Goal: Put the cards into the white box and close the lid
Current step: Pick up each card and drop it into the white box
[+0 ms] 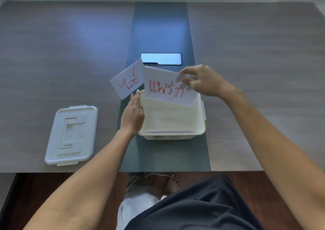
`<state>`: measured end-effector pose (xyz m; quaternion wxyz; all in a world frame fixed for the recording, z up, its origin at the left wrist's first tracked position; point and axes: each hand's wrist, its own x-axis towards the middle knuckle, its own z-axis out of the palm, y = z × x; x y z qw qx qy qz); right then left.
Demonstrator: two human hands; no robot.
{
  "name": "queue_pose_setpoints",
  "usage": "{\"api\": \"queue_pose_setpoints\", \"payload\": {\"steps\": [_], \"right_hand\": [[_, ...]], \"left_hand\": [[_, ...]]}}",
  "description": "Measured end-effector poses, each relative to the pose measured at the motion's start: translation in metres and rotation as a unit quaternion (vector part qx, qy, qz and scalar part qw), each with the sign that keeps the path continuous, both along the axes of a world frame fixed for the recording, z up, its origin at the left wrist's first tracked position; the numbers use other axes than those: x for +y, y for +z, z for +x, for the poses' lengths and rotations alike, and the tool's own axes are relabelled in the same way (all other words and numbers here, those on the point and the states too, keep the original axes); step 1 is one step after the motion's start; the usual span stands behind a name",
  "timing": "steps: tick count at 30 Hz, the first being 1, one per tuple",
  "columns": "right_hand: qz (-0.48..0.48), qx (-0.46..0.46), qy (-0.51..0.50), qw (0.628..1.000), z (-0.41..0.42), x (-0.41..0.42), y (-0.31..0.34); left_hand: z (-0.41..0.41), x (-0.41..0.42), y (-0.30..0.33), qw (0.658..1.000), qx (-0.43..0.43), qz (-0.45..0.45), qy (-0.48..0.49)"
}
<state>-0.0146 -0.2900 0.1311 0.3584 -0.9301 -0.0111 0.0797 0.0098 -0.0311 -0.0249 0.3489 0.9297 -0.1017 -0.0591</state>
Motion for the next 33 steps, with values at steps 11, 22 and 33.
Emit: {"api": "queue_pose_setpoints", "payload": {"steps": [11,22,33], "right_hand": [[-0.056,0.123,0.049,0.990,-0.050,0.017,-0.048],[-0.062,0.254,0.101,0.960,-0.068,0.020,-0.095],[-0.033,0.184,0.106,0.977,-0.043,0.018,-0.088]], "left_hand": [[0.000,0.002,-0.002,1.000,0.012,-0.016,-0.001],[0.002,0.002,-0.006,1.000,0.007,-0.014,0.009],[0.001,0.002,-0.006,1.000,0.005,-0.005,0.014]]}}
